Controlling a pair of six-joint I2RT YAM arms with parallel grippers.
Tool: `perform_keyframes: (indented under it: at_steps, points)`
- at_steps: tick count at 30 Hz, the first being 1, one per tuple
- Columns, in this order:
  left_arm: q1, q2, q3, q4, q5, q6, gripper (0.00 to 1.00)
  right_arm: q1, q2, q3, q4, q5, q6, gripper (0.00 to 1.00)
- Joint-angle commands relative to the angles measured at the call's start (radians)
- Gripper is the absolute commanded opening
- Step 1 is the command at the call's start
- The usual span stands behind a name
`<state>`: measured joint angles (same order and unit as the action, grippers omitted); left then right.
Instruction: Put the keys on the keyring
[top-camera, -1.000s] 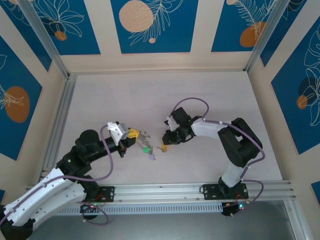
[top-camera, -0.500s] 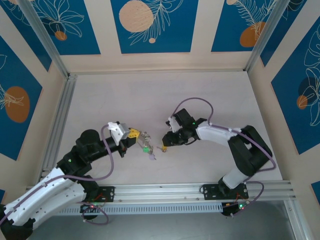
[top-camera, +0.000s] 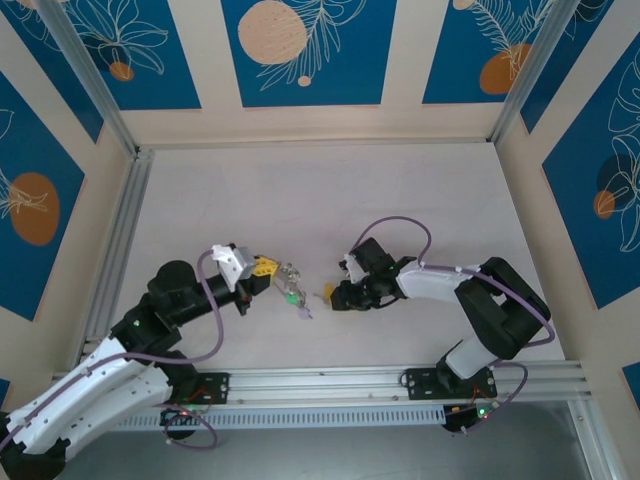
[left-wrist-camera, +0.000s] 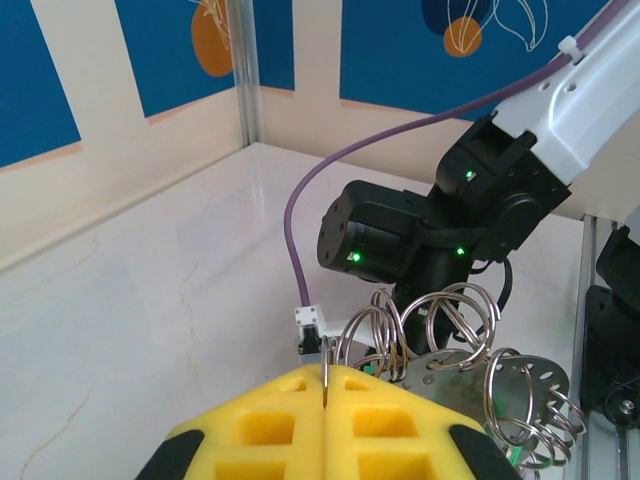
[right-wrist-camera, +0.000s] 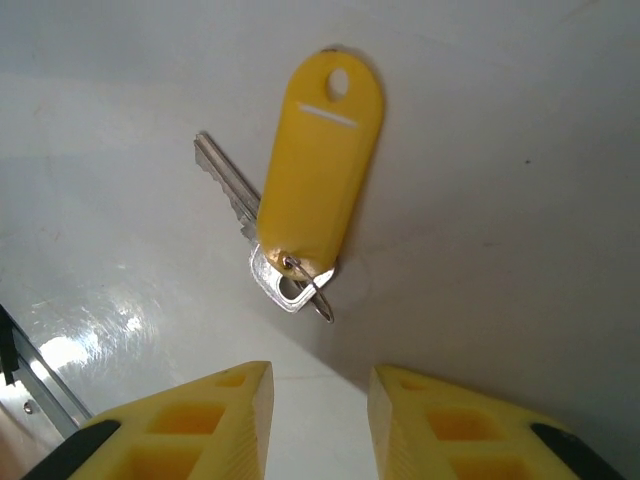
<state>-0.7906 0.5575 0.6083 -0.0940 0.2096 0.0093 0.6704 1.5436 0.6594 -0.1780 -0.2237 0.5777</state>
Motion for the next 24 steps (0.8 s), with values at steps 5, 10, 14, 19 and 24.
perform_keyframes:
  at_steps: [5, 10, 14, 19, 24]
  points:
    - [-0.008, -0.016, -0.005, 0.053, 0.022, -0.009, 0.0, 0.012, 0.066, 0.048, 0.021, 0.067, -0.01, 0.29]
    - [-0.008, -0.018, -0.004, 0.052, 0.019, -0.008, 0.0, 0.023, 0.104, 0.106, -0.005, 0.087, -0.045, 0.22]
    - [-0.008, -0.016, -0.006, 0.053, 0.017, -0.009, 0.0, 0.032, 0.112, 0.114, 0.013, 0.08, -0.05, 0.22]
    - [-0.008, -0.007, -0.007, 0.059, 0.019, -0.007, 0.0, 0.044, 0.105, 0.111, 0.038, 0.091, -0.064, 0.26]
    - [-0.007, -0.01, -0.007, 0.055, 0.019, -0.009, 0.0, 0.034, 0.115, 0.128, 0.049, 0.096, -0.076, 0.27]
